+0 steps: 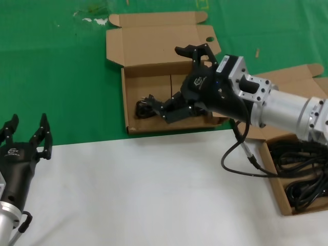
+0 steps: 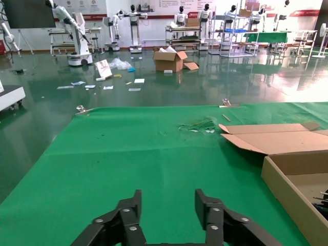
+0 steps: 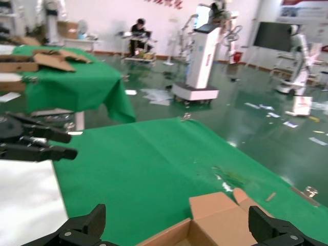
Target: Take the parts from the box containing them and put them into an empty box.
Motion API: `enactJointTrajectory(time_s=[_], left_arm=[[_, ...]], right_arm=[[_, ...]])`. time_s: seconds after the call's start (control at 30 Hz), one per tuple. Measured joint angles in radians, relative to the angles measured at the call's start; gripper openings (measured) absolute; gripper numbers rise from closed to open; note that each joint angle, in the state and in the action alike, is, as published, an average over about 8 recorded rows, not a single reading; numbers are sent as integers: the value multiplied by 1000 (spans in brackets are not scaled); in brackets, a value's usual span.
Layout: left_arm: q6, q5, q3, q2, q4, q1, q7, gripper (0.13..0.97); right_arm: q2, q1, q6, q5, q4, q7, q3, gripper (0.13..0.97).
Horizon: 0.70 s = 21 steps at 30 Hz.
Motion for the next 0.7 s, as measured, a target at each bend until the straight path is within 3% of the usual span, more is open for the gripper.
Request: enactJointTrajectory(time_s=[0.17,0.3,0.57,0.7], left_arm=[[0,0,0,0,0,0,0,463],[0,0,0,0,0,0,0,463],[0,0,0,0,0,0,0,679],[0,0,0,0,0,0,0,740]], right_arm=[[-16,-56,63,25,14,-21,31,966],[-28,-101,114,46,24,-38,56,966],[-54,-191,217,87,46,-71,105,966],[-66,-236,268,107,57,-88,130,966]])
